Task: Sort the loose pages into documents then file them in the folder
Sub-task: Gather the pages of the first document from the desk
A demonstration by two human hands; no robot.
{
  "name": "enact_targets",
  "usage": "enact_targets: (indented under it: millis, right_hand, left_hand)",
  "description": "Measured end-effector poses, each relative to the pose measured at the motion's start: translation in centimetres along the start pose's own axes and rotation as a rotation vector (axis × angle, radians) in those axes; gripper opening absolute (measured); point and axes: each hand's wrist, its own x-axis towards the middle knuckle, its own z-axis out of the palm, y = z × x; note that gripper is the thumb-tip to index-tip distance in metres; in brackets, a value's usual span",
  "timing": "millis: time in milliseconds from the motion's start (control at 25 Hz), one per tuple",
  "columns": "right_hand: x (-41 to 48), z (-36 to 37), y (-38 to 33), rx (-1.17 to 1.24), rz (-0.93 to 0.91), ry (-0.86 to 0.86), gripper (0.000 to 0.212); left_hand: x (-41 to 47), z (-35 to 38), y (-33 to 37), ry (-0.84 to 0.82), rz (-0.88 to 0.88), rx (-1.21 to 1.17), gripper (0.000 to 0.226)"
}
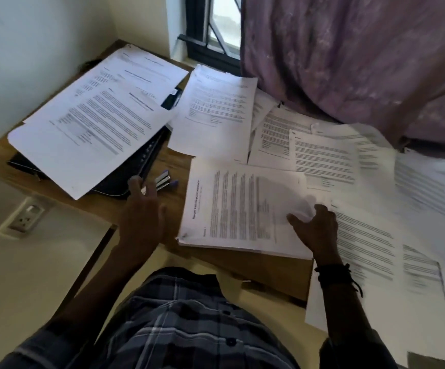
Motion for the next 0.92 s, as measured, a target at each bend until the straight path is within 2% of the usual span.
enact_targets:
  millis: [80,120,240,320,480,600,720,920]
  right_hand:
    - [0.7,-0.7,1.5,0.001,0.006,-0.03,0.08]
    - [1.0,-0.9,1.7,0.017,0.01,-0.048,0.078]
    - [1.5,-1.2,1.3,0.118,0.036,-0.09,0.074]
    - [2.0,-1.2,1.0,0.193,0.058,-0.118,0.068]
    - [2.9,-1.5,0.9,0.364,0.119,-0.173,0.051]
    - [3.3,-2.6,0.6,0.424,0.034,-0.184,0.031]
    - [3.5,-3.4,0.1,0.448,-0.073,-0.174,0.032]
    - [3.7,-3.8,-0.1,0.484,-0.129,-0.198,0.038]
  left_hand:
    - [-0.1,0.7,2.7,-0.071,0.054,-0.092,0.04]
    - [0.2,1.2,4.0,-0.148,0.015,-0.157,0.046]
    - [1.8,2.3,7.1,-0.355,-0.267,-0.25,0.08]
    - [2.4,2.5,8.3,-0.364,-0.326,-0.241,0.088]
    - [2.6,3.5,8.2,-0.391,-0.365,-0.219,0.086]
    - [2.9,4.4,7.3,-0.404,-0.392,-0.282,0.079]
    - [3.2,4.5,6.7,-0.378,-0.413,-0.34,0.073]
    - [3.5,4.4,6.7,-0.361,-0.384,-0.306,0.068]
